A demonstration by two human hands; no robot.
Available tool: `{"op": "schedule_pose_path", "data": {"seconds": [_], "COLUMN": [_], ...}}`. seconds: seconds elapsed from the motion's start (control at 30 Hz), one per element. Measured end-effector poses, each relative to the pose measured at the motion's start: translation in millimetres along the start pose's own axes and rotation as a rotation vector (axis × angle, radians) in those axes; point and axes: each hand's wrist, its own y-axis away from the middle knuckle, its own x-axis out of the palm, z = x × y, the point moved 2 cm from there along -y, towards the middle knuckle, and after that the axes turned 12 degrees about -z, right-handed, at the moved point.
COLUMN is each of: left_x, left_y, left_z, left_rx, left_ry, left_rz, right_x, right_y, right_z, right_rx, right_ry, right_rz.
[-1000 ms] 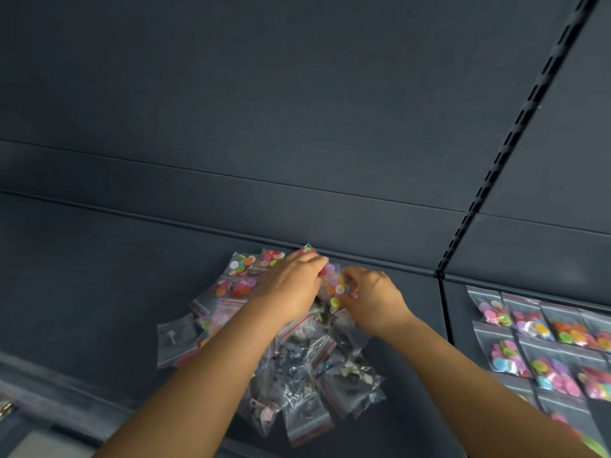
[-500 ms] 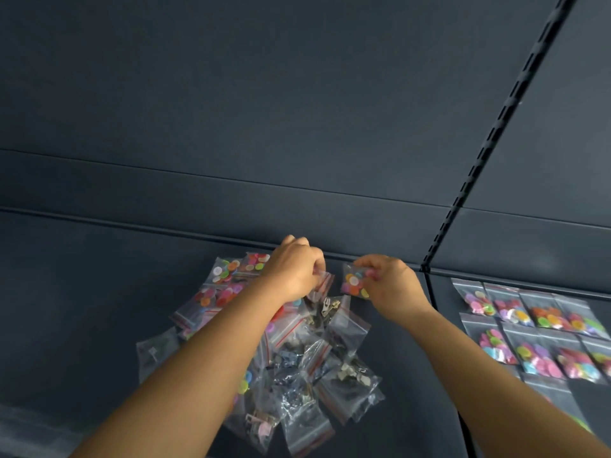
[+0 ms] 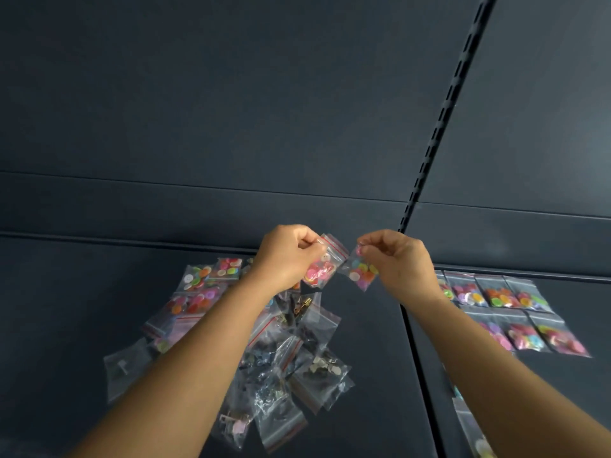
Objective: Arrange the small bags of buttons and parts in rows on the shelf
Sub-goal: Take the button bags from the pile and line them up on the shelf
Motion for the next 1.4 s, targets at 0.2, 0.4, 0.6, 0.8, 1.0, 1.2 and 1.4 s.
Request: {"op": "schedule_pose_path", "data": {"seconds": [0.2,0.4,0.6,0.8,1.0,1.2,1.4], "left_x": [13,15,29,72,115,158,198], "left_y": [26,54,71,93,112,124,143], "left_z": [1,1,-31,-75,-122,-149,-169], "left_rx": [-0.104,-0.074,-0.111,-0.173,-0.228,-0.245,-0.240], "left_ry": [-0.111,-0.362,-0.091,0.158,0.381,0.374,0.317], "left_rz": [0.062,-0.002,-0.118,-0.076,0.073,0.048,0.035], "right_x": [-15,-22,-53,-100,-151,-201,-238], "right_y": [11,22,25,23,17,13,19], "right_z": [-10,-20,-16,-21,-43,-73,-110], "right_rx": [-0.004,-0.044,-0.052,-0.097,-0.081,0.102,0.299], "right_ry": [0.061,0.114,-0.006,-0.012,-0.012,-0.033,-0.127], "right_rz": [0.134,0.237,0.241,0.179,0.028,-0.016,0.002]}}
